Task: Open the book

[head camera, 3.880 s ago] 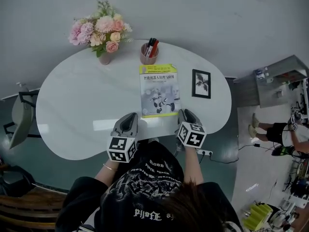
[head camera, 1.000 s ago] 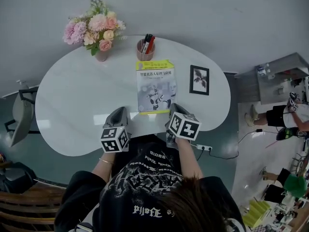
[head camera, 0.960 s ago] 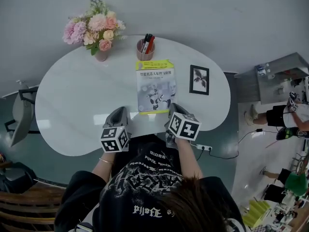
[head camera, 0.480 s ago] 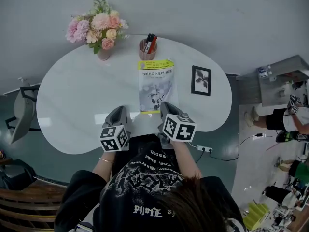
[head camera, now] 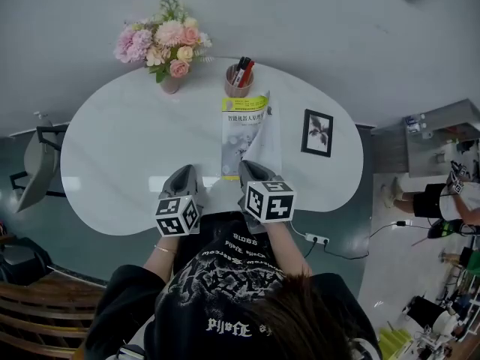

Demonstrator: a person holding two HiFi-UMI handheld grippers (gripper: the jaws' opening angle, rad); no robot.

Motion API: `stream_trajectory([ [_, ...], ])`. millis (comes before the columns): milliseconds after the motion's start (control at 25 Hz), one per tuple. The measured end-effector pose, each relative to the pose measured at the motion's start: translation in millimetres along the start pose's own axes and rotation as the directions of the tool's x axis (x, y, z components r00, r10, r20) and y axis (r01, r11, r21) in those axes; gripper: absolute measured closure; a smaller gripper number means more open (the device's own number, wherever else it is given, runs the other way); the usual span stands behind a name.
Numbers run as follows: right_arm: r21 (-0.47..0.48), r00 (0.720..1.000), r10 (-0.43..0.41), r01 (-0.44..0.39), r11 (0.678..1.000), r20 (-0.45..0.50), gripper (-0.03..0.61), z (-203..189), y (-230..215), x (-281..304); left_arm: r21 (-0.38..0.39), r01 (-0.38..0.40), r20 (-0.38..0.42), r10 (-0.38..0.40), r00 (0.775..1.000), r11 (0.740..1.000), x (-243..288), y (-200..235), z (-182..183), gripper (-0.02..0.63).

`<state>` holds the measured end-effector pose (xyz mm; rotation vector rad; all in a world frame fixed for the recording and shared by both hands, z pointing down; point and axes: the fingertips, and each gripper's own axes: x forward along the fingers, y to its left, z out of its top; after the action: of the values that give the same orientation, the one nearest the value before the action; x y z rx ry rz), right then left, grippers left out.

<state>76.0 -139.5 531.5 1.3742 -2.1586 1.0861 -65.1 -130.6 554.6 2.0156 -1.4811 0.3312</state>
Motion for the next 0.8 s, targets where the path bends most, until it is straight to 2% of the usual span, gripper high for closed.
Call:
stream_trajectory([
  [240,-0.085,0.996,0.083,-0.086,0.993,-0.042,0.549,-4.6,31.3,11.1,-0.017,-0.041,0.018,0.042,0.999,0.999,-8.3,10.5,1.0,0.591],
  [800,-0.13,0.972,0.219,-0.228,0.965,-0.084,0.549,-10.9,71.0,21.4,-0.068,-0.143,0.047,0.146,0.988,0.987,-35.0,32.7,-5.1,0.591],
])
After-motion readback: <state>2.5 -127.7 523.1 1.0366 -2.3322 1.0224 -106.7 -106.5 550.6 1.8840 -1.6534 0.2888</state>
